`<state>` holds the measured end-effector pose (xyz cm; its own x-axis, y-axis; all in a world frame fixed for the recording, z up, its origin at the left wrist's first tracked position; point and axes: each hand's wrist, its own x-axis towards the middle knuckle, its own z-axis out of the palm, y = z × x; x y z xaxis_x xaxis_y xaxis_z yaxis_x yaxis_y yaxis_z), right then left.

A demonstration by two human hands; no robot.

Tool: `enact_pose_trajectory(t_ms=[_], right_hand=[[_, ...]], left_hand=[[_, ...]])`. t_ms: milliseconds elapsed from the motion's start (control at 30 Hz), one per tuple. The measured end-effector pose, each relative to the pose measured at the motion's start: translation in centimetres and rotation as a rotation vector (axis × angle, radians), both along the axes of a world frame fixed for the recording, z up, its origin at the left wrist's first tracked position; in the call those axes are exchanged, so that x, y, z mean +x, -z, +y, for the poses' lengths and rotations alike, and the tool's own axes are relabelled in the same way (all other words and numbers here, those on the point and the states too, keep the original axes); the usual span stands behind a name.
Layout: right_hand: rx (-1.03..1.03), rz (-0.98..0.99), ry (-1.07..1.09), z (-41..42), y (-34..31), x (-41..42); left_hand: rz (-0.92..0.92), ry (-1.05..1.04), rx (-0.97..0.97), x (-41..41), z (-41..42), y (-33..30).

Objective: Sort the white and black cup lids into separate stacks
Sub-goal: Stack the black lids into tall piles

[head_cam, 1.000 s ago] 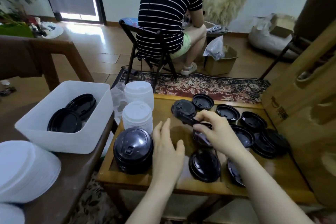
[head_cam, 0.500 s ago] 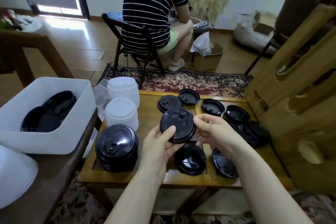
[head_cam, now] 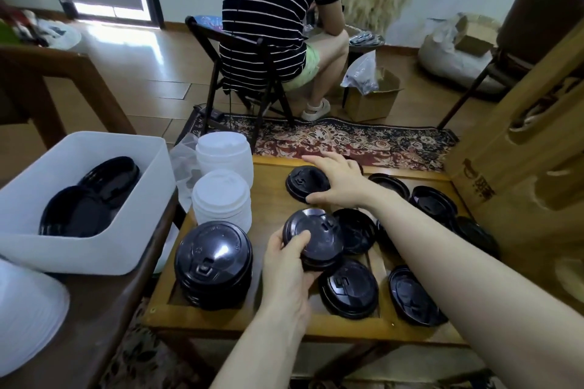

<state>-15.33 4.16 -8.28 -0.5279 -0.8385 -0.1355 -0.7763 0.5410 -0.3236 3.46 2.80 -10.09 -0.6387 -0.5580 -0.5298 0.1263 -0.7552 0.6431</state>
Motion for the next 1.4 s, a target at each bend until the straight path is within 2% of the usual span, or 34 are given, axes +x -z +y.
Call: enact_pose_trajectory(t_ms=[100, 200, 267, 333, 400, 467, 500, 567, 933, 1133, 1300, 1400], right_hand=[[0.098, -0.045, 0.027, -1.3, 0.8, -0.7], [0.125, 0.041, -0.034, -1.4, 1.5, -1.2], [0.039, 0.08, -0.038, -0.8, 1.5, -1.2], [-0.143, 0.074, 0.011, 0.7, 1.0, -1.2], [-0.354, -0.082, 0.082, 2.7, -0.3, -0.8], [-0.496, -0.386, 0.123, 4.7, -1.9, 0.2], [-0.525, -0.495, 0.124, 5.8, -2.6, 0.8], [-0.534, -0.564, 0.116, 7.7, -3.2, 2.2], [-0.48, -0.44, 0.018, 11.5, -2.5, 9.1], [-0.475, -0.334, -0.141, 11.4, -2.6, 11.5], [-0.546, -0.325, -0.186, 10.9, -3.0, 14.0], [-0.577, -0.378, -0.23, 10.2, -3.6, 15.5]], left_hand=[[0.021, -0.004, 0.057, 0.0, -0.4, 0.1], [0.045, 0.009, 0.093, 0.0, -0.5, 0.1], [0.064, 0.012, 0.105, -0.1, -0.6, 0.0], [0.083, 0.002, 0.126, -0.2, -0.5, -0.1], [0.1, -0.001, 0.141, -0.2, -0.3, -0.2], [0.115, 0.009, 0.14, -0.1, 0.0, -0.4], [0.12, 0.012, 0.137, -0.1, 0.1, -0.4], [0.127, 0.013, 0.133, 0.1, 0.4, -0.6], [0.15, 0.103, 0.045, 2.2, 1.3, -1.7], [0.155, 0.221, -0.047, 4.6, 1.0, -3.0], [0.146, 0.155, -0.242, 7.1, 1.2, -3.8], [0.171, 0.124, -0.273, 8.8, 0.3, -4.5]])
